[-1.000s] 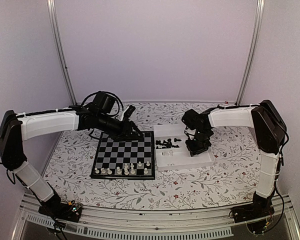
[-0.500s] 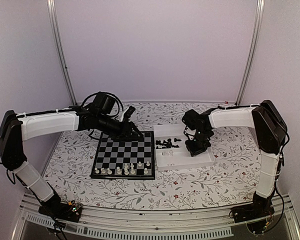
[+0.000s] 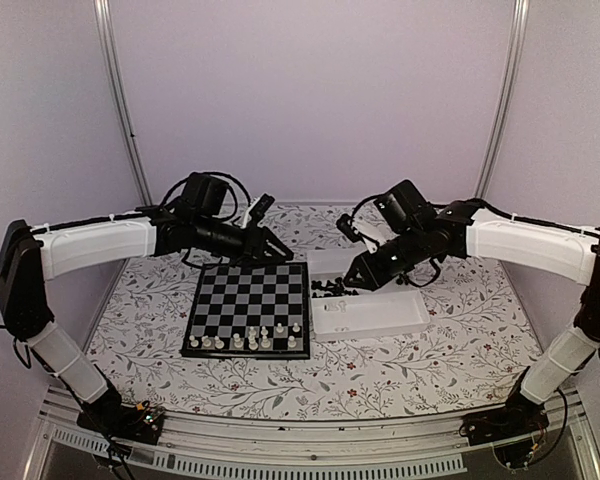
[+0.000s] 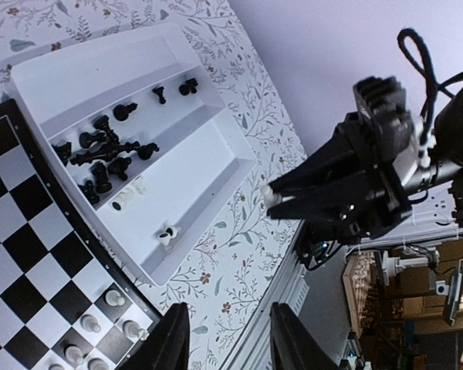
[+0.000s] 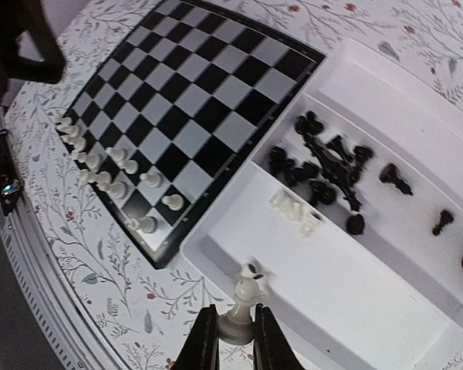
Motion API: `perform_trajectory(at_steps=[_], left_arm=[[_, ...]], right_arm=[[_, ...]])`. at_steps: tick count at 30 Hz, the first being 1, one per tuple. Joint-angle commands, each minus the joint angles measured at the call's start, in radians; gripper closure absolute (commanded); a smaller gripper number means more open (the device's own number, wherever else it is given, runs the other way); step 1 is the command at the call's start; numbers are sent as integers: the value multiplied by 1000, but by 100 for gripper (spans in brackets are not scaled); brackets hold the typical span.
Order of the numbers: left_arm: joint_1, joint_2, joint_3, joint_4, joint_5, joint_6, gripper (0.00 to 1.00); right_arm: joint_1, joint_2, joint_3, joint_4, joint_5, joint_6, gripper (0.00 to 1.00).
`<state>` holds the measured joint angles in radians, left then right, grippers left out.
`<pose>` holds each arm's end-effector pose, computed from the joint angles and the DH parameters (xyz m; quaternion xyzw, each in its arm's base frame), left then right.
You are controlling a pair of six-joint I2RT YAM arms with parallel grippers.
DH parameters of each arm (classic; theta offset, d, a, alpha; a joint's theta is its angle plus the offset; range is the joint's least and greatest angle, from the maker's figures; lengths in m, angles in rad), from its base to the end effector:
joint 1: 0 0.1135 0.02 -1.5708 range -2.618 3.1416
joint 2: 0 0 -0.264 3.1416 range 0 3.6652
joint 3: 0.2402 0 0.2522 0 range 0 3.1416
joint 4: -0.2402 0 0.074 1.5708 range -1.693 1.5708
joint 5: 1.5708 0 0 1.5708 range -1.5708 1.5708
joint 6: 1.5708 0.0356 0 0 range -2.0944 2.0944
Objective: Set up the chess pieces on the board
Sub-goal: Pick up the chess piece from the storage box, then adjust the chess piece.
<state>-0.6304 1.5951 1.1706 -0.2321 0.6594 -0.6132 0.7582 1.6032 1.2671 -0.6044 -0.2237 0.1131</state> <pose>0.2741 -0.2270 0.2689 0.1502 0.8477 -0.4794 0.1702 0.2441 0.2420 0.2654 -0.3323 0.8851 0.2262 0.2345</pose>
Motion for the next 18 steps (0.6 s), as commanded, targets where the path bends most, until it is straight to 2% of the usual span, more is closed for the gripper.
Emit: perform_trajectory(at_steps=[1, 5, 18], left_arm=[[21, 22, 22, 135, 148, -30, 61], [23, 49, 5, 202, 219, -63, 62], [4, 90, -8, 192, 322, -69, 63]], right_arm=[[71, 14, 49, 86, -109, -60, 88], [128, 64, 125, 87, -107, -79, 88], [165, 136, 222, 85, -100, -95, 88]])
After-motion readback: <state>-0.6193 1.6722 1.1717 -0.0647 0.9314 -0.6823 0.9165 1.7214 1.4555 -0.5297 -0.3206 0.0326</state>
